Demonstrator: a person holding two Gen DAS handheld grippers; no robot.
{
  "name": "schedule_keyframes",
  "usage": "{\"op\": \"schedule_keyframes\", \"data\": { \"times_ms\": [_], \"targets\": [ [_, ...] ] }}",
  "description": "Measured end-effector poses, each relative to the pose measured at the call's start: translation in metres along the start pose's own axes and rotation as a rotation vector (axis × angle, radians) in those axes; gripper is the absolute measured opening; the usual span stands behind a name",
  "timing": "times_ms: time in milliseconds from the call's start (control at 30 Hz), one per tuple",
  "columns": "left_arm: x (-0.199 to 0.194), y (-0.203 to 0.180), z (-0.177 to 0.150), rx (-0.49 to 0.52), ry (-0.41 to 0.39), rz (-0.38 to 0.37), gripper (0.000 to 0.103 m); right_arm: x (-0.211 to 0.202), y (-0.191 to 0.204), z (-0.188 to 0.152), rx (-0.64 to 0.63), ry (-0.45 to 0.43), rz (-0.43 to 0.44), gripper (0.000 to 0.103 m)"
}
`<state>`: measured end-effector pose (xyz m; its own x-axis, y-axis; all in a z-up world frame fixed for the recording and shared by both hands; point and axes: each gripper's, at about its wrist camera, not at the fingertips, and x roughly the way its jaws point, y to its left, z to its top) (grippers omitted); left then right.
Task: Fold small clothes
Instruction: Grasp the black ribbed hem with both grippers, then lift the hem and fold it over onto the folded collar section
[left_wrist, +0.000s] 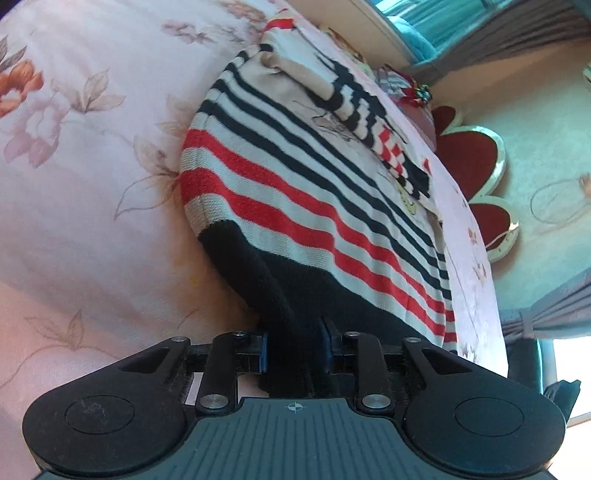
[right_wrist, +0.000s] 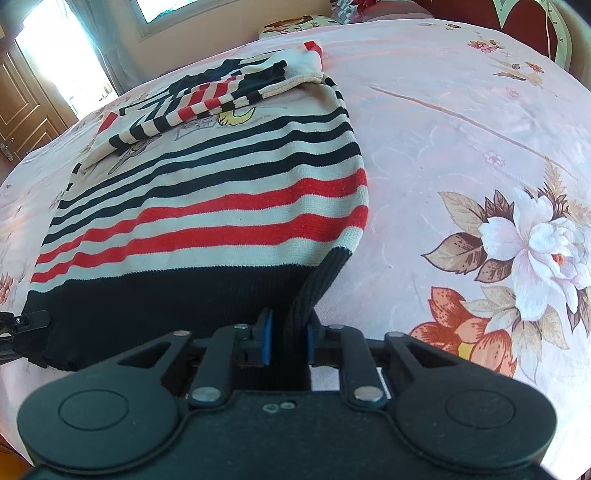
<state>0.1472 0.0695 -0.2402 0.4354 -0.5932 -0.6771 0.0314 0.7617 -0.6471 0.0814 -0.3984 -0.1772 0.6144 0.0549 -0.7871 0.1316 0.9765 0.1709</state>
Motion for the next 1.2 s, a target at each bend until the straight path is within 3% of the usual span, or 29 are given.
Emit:
{"op": "schedule_keyframes", "data": {
  "times_ms": [33, 200, 333, 533, 667, 800, 933, 1133, 1200],
  "targets": [
    [-0.002, -0.008, 0.002, 0.046, -0.014, -0.016, 0.010, -0.002, 0.001, 0.001, -0.002, -0.004, 0.008, 0.007],
    [-0.011, -0.043, 0.033, 0.207, -0.092, -0.086, 0.010, -0.017, 0.000, 0.028, 0.060, -0.056, 0.134, 0.007],
    [-0.012, -0.059, 0.071, 0.252, -0.188, -0.119, 0.010, -0.025, 0.002, 0.068, 0.104, -0.149, 0.216, 0.007],
    [0.009, -0.088, 0.156, 0.312, -0.368, -0.137, 0.010, -0.005, -0.003, 0.157, 0.172, -0.293, 0.309, 0.007],
    [0.048, -0.100, 0.219, 0.312, -0.435, -0.112, 0.010, 0.031, -0.003, 0.225, 0.189, -0.353, 0.323, 0.007],
    [0.102, -0.098, 0.274, 0.280, -0.423, -0.051, 0.010, 0.087, -0.006, 0.283, 0.201, -0.341, 0.297, 0.007],
    [0.149, -0.089, 0.312, 0.240, -0.394, 0.012, 0.010, 0.143, -0.012, 0.315, 0.228, -0.282, 0.269, 0.006],
    [0.200, -0.072, 0.328, 0.202, -0.306, 0.102, 0.010, 0.201, -0.023, 0.329, 0.244, -0.196, 0.220, 0.007],
    [0.208, -0.068, 0.330, 0.193, -0.283, 0.112, 0.016, 0.210, -0.027, 0.332, 0.259, -0.184, 0.217, 0.015]
  ]
}}
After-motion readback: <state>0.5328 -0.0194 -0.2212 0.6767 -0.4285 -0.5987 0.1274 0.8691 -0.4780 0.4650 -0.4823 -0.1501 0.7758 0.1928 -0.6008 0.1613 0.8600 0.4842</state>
